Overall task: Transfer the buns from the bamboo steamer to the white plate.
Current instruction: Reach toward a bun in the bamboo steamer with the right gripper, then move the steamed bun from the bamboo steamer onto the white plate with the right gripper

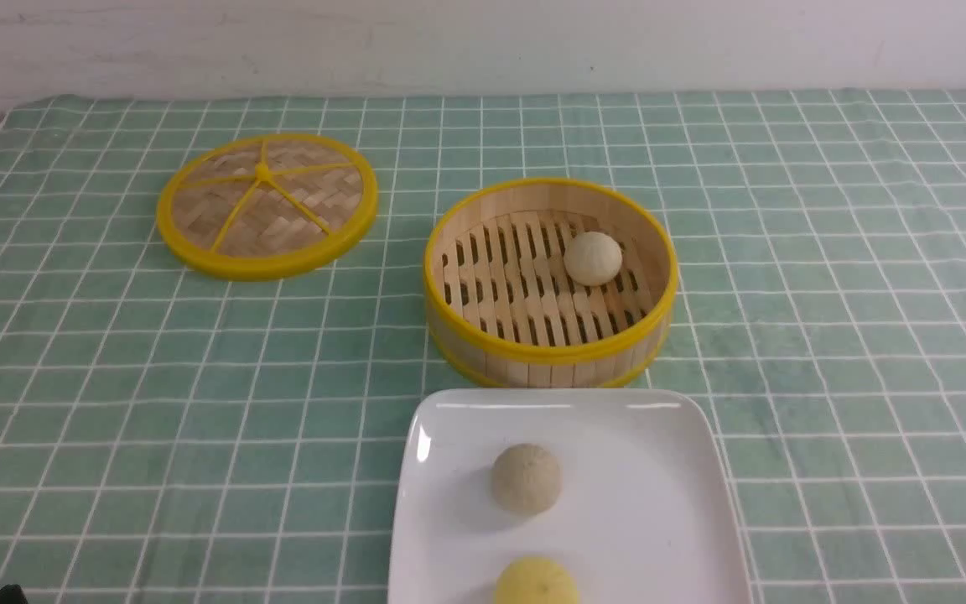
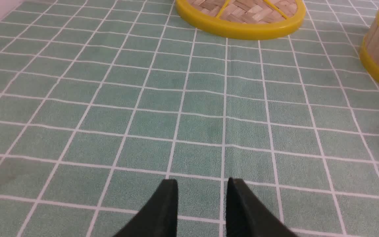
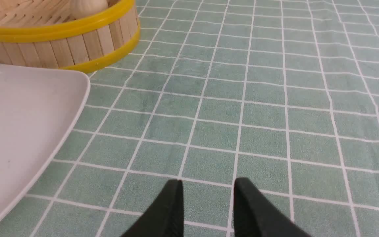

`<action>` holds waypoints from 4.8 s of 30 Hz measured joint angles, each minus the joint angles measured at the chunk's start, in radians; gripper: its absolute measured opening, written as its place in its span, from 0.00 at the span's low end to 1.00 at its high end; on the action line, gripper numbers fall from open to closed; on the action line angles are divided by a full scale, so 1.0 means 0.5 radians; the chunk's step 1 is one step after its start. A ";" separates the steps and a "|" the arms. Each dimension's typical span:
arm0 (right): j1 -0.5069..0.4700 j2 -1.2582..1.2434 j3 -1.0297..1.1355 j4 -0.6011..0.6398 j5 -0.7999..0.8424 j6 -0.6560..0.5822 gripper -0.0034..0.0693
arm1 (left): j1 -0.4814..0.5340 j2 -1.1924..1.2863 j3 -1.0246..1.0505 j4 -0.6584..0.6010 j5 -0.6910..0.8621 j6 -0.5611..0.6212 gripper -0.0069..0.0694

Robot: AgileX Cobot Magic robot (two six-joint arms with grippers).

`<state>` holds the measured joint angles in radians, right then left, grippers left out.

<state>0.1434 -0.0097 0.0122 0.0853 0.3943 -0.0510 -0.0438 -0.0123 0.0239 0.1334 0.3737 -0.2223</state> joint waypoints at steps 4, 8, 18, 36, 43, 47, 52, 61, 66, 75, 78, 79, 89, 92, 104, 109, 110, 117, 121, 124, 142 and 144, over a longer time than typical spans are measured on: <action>0.000 0.000 0.000 0.000 0.000 0.000 0.38 | 0.000 0.000 0.000 0.000 0.000 0.000 0.41; 0.000 0.000 0.000 0.000 0.000 0.000 0.38 | 0.000 0.000 0.000 0.000 0.000 0.000 0.41; 0.000 0.000 0.000 0.000 0.000 0.000 0.38 | 0.000 0.000 0.000 0.000 0.000 0.000 0.41; 0.000 0.000 0.000 -0.039 0.000 0.000 0.38 | 0.000 0.000 0.000 0.000 0.000 0.000 0.41; 0.000 0.000 0.000 -0.043 0.000 0.000 0.38 | 0.000 0.000 0.000 0.000 0.000 0.000 0.41; 0.000 0.000 0.000 -0.041 0.000 0.000 0.38 | 0.000 0.000 0.000 0.000 0.000 0.000 0.41; 0.000 0.000 0.017 0.518 -0.092 0.361 0.38 | 0.000 0.000 0.000 0.000 0.000 0.000 0.41; 0.000 0.000 0.023 1.507 -0.278 0.721 0.38 | 0.000 0.000 0.000 0.000 0.000 0.000 0.41; 0.000 0.003 -0.176 1.538 -0.352 0.331 0.25 | 0.000 0.000 0.000 0.000 0.000 0.000 0.41; 0.000 0.864 -0.934 1.269 0.008 -0.469 0.04 | 0.000 0.000 0.000 0.000 0.000 0.000 0.41; 0.000 1.465 -1.175 1.063 0.449 -0.466 0.04 | 0.000 0.000 0.000 0.000 0.000 0.000 0.41; 0.000 1.663 -1.256 0.999 0.594 -0.463 0.04 | 0.000 0.000 0.000 0.000 0.000 0.000 0.41; 0.288 2.904 -2.109 0.910 1.023 -0.699 0.05 | 0.000 0.000 0.000 0.000 0.000 0.000 0.41; 0.365 3.189 -2.467 0.758 1.025 -0.621 0.06 | 0.000 0.000 0.000 0.000 0.000 0.000 0.41; 0.445 3.791 -3.222 0.452 0.788 -0.417 0.22 | 0.000 0.000 0.000 0.000 0.000 0.000 0.41; 0.472 3.964 -3.330 0.463 0.564 -0.413 0.38 | 0.000 0.000 0.000 0.000 0.000 0.000 0.41; 0.475 3.986 -3.338 0.463 0.541 -0.413 0.40 | 0.000 0.000 0.000 0.000 0.000 0.000 0.41; 0.479 4.234 -3.404 0.469 0.345 -0.413 0.51 | 0.000 0.000 0.000 0.000 0.000 0.000 0.41; 0.479 4.330 -3.410 0.469 0.266 -0.413 0.49 | 0.000 0.000 0.000 0.000 0.000 0.000 0.41; 0.479 4.348 -3.415 0.469 0.206 -0.413 0.37 | 0.000 0.000 0.000 0.000 0.000 0.000 0.41; 0.505 3.342 -3.159 0.641 1.639 -0.459 0.08 | 0.000 0.000 0.000 0.000 0.000 0.000 0.41; 0.535 3.330 -3.029 0.677 1.625 -0.464 0.08 | 0.000 0.000 0.000 0.000 0.000 0.000 0.41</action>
<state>0.4108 1.6554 -1.5024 0.4236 1.2067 -0.2829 -0.0438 -0.0123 0.0239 0.1334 0.3737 -0.2223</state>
